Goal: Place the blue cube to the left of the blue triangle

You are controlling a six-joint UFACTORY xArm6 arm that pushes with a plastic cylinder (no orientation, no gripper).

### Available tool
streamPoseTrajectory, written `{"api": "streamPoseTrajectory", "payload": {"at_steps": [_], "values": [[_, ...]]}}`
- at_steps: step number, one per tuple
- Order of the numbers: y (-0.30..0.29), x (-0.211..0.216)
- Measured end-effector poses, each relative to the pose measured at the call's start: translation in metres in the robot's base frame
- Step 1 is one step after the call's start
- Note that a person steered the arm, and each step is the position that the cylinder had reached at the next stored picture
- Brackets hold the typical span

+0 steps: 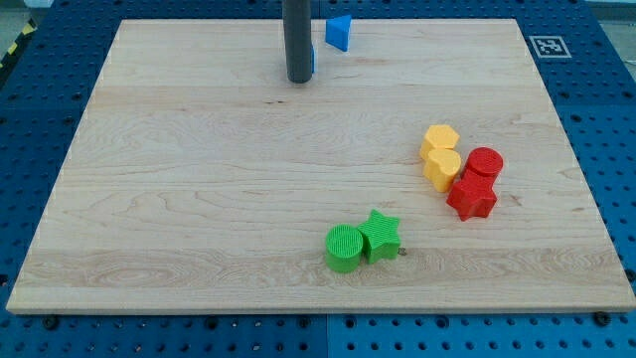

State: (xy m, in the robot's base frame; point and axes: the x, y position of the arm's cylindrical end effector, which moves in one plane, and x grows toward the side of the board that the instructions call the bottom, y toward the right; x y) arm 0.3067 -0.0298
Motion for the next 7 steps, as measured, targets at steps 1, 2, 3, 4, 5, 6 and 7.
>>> {"api": "streamPoseTrajectory", "payload": {"at_steps": [1,2,3,4,5,6,7], "values": [[0.0,-0.021],[0.0,-0.039],[0.0,-0.049],[0.0,-0.032],[0.006,0.012],[0.053,0.029],[0.126,0.033]]}}
